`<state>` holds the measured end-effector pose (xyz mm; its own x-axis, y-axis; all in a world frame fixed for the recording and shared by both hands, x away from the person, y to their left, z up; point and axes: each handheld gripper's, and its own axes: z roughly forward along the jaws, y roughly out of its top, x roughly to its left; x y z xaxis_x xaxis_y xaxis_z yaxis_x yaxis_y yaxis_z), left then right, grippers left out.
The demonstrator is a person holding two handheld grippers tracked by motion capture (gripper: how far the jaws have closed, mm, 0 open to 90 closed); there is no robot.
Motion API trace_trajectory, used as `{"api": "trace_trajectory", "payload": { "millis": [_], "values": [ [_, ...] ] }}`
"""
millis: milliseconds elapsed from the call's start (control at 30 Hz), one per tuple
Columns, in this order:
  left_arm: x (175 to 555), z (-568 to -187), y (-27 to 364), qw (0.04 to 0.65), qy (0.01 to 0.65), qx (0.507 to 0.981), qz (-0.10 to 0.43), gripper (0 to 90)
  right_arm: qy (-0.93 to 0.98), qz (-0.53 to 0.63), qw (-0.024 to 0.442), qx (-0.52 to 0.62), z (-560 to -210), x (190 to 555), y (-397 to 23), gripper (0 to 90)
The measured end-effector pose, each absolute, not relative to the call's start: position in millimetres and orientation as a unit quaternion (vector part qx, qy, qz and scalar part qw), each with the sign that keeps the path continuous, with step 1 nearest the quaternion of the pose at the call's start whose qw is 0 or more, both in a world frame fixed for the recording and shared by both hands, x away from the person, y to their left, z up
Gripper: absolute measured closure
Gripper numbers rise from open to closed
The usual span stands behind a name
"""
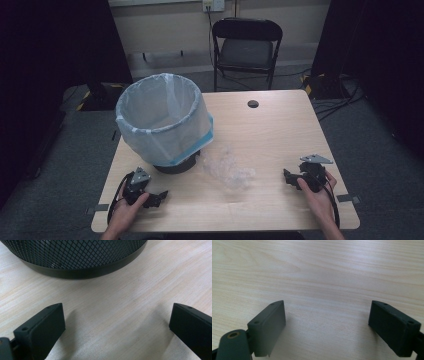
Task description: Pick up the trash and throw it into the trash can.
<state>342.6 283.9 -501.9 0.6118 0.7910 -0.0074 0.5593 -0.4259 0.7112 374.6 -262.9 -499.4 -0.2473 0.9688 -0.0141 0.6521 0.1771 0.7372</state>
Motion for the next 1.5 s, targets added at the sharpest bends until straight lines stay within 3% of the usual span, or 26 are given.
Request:
{"api": "trace_trajectory", "payload": {
  "millis": [400,700,833,867,1000,1500],
  "values": [
    [342.7,-501.9,284.1,0.348,0.407,0.828,0.166,0.0,0.722,0.312,0.252,0.563,-498.9,371.9,-261.9,14.0],
    [342.7,-502.0,284.3,0.348,0.407,0.828,0.165,0.0,0.738,0.35,0.224,0.532,-481.7,365.4,-249.0,17.5],
    [342.7,-502.0,284.3,0.348,0.406,0.828,0.165,0.0,0.747,0.368,0.213,0.511,-474.3,361.0,-237.8,21.3],
    [342.7,-502.0,284.3,0.348,0.407,0.828,0.165,0.0,0.756,0.379,0.207,0.492,-469.2,357.8,-229.7,25.8],
    [342.7,-502.0,284.3,0.348,0.406,0.828,0.165,0.0,0.764,0.398,0.196,0.469,-458.4,352.5,-215.3,27.3],
    [342.7,-502.0,284.4,0.349,0.406,0.828,0.166,0.0,0.791,0.449,0.169,0.38,-417.1,345.5,-147.0,20.5]
  ]
}}
